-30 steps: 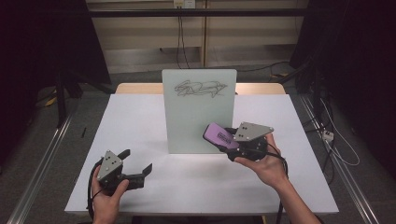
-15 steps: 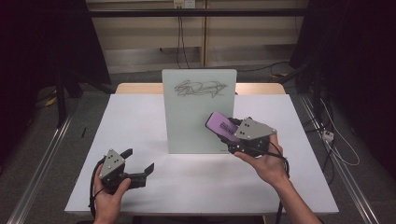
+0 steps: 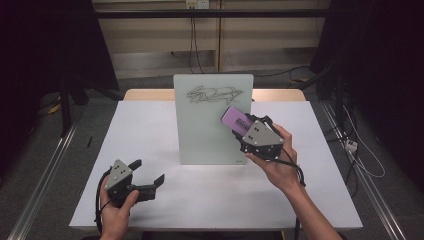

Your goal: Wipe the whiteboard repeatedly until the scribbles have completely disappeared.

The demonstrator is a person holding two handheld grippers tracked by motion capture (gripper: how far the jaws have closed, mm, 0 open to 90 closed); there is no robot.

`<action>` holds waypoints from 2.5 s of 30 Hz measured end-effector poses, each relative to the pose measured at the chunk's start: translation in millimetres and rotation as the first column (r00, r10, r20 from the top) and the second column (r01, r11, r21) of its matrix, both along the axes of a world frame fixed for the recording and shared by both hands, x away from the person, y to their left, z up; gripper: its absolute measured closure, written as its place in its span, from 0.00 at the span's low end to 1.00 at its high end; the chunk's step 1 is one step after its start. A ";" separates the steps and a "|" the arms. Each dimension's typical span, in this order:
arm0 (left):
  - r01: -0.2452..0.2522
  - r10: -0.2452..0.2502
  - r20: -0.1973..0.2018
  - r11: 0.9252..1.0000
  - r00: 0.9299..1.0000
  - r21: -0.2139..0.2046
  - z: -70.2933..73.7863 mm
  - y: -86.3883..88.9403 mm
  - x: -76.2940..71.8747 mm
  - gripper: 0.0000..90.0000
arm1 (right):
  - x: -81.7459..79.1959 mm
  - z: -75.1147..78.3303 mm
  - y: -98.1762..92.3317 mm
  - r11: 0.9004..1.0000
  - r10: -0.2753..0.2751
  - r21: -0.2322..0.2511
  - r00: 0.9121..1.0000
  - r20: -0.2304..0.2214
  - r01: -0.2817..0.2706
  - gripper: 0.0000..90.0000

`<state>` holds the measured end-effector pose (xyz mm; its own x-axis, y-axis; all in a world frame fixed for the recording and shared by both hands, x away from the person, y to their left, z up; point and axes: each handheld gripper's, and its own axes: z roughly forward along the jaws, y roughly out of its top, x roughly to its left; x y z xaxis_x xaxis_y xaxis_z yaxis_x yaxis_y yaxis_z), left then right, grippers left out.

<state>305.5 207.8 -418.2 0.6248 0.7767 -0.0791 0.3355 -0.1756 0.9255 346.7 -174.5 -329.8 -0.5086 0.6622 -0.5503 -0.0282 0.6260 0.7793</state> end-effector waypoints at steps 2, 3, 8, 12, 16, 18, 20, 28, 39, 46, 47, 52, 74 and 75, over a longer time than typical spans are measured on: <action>-0.001 0.001 0.001 1.000 1.000 -0.001 0.1 0.1 -0.4 0.06 | 4.2 1.3 -1.1 1.000 -0.019 0.008 1.000 0.019 0.019 0.46; -0.003 0.003 0.002 1.000 1.000 -0.001 0.2 0.4 -0.5 0.06 | 6.2 2.3 -1.6 0.999 -0.025 0.020 0.999 0.021 0.025 0.46; -0.002 0.002 -0.002 1.000 1.000 -0.004 0.2 0.5 -0.6 0.06 | 14.1 11.9 -1.3 0.998 -0.054 0.039 0.997 0.056 0.052 0.46; -0.001 0.001 -0.002 1.000 1.000 -0.004 0.2 0.2 -0.8 0.06 | 19.3 25.0 -0.3 0.997 -0.064 0.044 0.994 0.088 0.060 0.46; -0.002 0.002 -0.002 1.000 1.000 -0.006 0.3 1.0 -0.6 0.06 | 29.0 34.8 -0.6 0.995 -0.083 0.057 0.990 0.111 0.077 0.46; -0.004 0.004 -0.001 1.000 1.000 -0.004 0.3 1.6 -0.4 0.06 | 33.9 37.1 0.9 0.996 -0.078 0.057 0.991 0.104 0.072 0.46; -0.005 0.005 -0.004 1.000 1.000 -0.005 0.2 2.1 -0.2 0.06 | 38.5 38.4 3.0 0.997 -0.071 0.045 0.993 0.096 0.067 0.46; -0.006 0.006 -0.005 1.000 1.000 -0.008 0.3 2.2 -0.6 0.06 | 48.6 42.5 3.0 0.995 -0.081 0.059 0.993 0.085 0.076 0.46; -0.008 0.008 0.000 1.000 1.000 -0.008 0.8 2.0 -0.9 0.06 | 52.7 39.5 4.5 0.993 -0.089 0.079 0.994 0.062 0.084 0.46; -0.010 0.010 0.001 1.000 1.000 -0.008 0.9 1.8 -0.7 0.06 | 51.7 33.8 13.9 0.995 -0.080 0.060 0.996 0.045 0.077 0.46; -0.009 0.009 0.001 1.000 1.000 -0.010 0.9 1.9 -0.7 0.06 | 51.4 32.5 15.3 0.995 -0.078 0.063 0.996 0.044 0.075 0.46; -0.009 0.009 0.001 1.000 1.000 -0.009 0.8 2.1 -0.5 0.06 | 48.6 23.8 26.5 0.998 -0.057 0.033 0.998 0.029 0.056 0.46; -0.010 0.010 0.001 1.000 1.000 -0.008 0.7 3.4 -0.6 0.06 | 52.4 36.1 23.1 0.990 -0.100 0.105 0.995 0.024 0.097 0.46; -0.010 0.010 0.001 1.000 1.000 -0.009 0.7 3.5 -0.6 0.06 | 53.6 39.4 20.2 0.988 -0.107 0.116 0.994 0.028 0.103 0.46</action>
<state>304.9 211.3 -417.5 0.6170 0.7823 -0.0855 0.3367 -0.1642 0.9272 400.3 -154.3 -290.4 -0.4151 0.7707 -0.4835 0.0058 0.5337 0.8457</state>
